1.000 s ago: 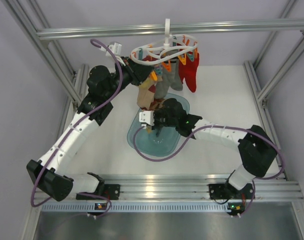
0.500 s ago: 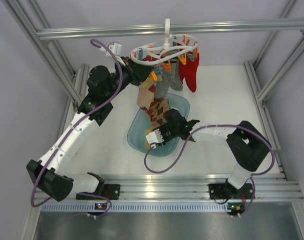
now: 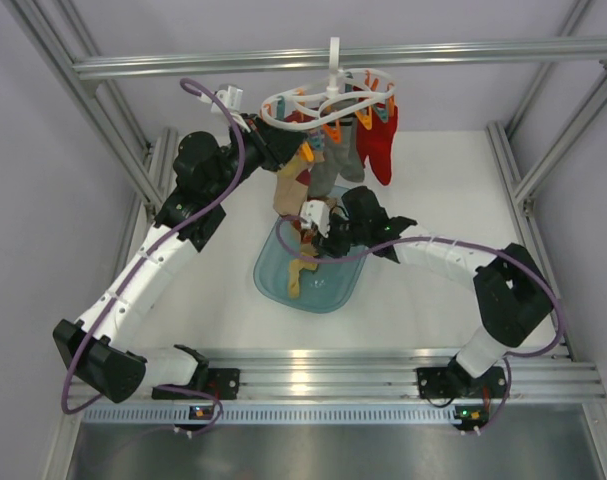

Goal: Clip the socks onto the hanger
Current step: Adjust the sock in the bin, then pick up the sock from the bin.

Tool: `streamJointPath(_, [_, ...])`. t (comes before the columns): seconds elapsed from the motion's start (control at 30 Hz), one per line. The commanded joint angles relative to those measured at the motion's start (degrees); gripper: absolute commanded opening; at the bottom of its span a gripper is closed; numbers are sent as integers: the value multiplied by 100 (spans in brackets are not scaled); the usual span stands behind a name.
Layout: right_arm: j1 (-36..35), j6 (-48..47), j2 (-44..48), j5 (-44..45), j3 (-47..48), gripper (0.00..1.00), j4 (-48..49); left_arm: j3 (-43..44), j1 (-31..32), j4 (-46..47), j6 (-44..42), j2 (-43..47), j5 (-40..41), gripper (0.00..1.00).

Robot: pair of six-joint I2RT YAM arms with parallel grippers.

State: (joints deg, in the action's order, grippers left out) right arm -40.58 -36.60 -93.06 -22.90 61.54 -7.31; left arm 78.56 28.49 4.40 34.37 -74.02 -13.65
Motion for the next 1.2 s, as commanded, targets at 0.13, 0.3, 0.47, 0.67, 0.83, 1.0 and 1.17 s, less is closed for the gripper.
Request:
streamJointPath(0.13, [-2,4360,192,1014,34,45,616,-105,-36,69,-9,19,55,0])
streamJointPath(0.3, [-292,4407,-168,1594,104,43,687,-69,-28,113,52,-60,20,0])
streamJointPath(0.47, [-425,4311,-660,1736,315,42,617,-69,-37,105,44,-43,64,0])
streamJointPath(0.67, [-565,3915,-1038,2087,236,45,826,-87,-63,43,17,-34,82,0])
streamJointPath(0.83, [-644,3452,-1232,2070,201,46,1074,-140,-63,69,52,-60,73,0])
streamJointPath(1.0, [-723,3308,-1127,1929,200,46,1048,-140,-72,69,44,-60,73,0])
streamJointPath(1.17, [-916,3221,-969,1832,201,46,951,-140,-80,69,61,-78,47,0])
